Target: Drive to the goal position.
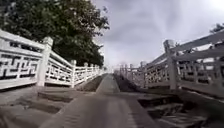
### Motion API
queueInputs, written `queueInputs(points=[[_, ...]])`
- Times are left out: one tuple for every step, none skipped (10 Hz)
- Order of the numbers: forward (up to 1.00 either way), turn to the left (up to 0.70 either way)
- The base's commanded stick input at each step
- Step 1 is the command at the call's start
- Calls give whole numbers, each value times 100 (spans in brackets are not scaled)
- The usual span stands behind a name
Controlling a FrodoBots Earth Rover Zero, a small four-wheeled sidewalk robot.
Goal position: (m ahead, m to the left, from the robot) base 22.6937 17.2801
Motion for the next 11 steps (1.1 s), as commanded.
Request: queueInputs(points=[[70, 8], [70, 14], [70, 10], [70, 0], [70, 0], [70, 0], [70, 0], [70, 0], [70, 0], [70, 0], [70, 0]])
